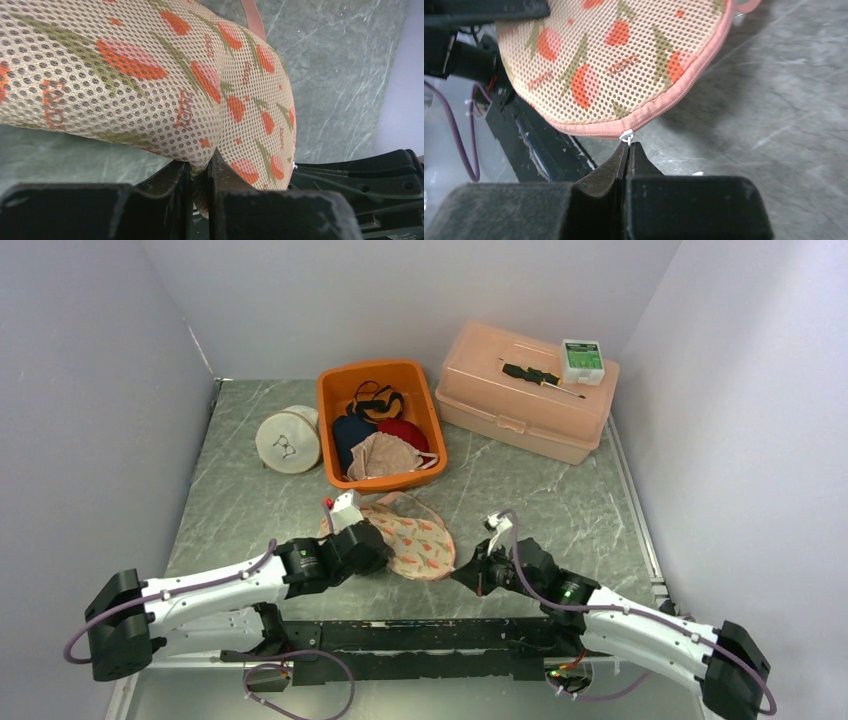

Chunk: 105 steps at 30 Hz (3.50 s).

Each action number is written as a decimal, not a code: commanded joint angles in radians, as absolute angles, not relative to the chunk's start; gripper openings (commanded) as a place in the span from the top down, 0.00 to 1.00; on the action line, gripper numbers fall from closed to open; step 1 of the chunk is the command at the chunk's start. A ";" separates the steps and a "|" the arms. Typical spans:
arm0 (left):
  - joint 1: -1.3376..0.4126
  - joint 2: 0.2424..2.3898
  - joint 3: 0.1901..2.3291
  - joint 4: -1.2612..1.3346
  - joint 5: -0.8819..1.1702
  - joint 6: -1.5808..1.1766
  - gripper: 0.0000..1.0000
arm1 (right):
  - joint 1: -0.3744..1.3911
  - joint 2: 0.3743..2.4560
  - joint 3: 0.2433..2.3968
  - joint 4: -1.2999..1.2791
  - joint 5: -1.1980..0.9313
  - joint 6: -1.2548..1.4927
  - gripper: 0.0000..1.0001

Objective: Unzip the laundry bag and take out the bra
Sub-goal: Unzip the laundry bag at the center of the board.

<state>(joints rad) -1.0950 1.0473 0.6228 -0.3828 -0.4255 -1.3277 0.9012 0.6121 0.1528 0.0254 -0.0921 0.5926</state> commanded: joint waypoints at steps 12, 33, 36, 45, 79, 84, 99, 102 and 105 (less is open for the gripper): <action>-1.058 0.815 0.543 -0.713 -0.389 -1.387 0.07 | 1.158 0.947 0.220 0.344 0.009 0.548 1.00; -1.468 0.976 0.418 -0.285 -0.512 -1.832 0.06 | 1.240 1.104 0.293 0.499 -0.065 0.535 1.00; -1.537 0.952 0.376 -0.271 -0.624 -1.912 0.06 | 1.254 1.098 0.286 0.550 -0.117 0.528 1.00; -1.622 1.005 0.431 -0.513 -0.779 -2.171 0.10 | 1.267 1.036 0.252 0.539 -0.083 0.512 1.00; -1.649 0.812 0.389 -0.609 -0.929 -1.926 0.68 | 1.330 0.951 0.135 0.403 0.305 0.722 1.00; -1.650 0.781 0.386 -0.570 -0.930 -1.812 0.85 | 1.329 0.919 0.120 0.373 0.357 0.762 1.00; -1.570 0.653 0.360 -0.449 -0.900 -1.490 0.97 | 1.271 0.854 0.091 0.290 0.515 0.855 1.00; -1.455 0.676 0.292 -0.242 -0.727 -1.356 0.97 | 1.269 0.830 0.085 0.237 0.577 0.898 1.00; -1.335 0.780 0.255 -0.086 -0.555 -1.298 0.97 | 1.269 0.768 0.072 0.165 0.611 0.936 1.00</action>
<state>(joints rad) -1.4567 0.6857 0.2970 -0.3088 -0.7422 -1.4750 1.2835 0.8333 0.1078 0.3153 0.4564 0.8757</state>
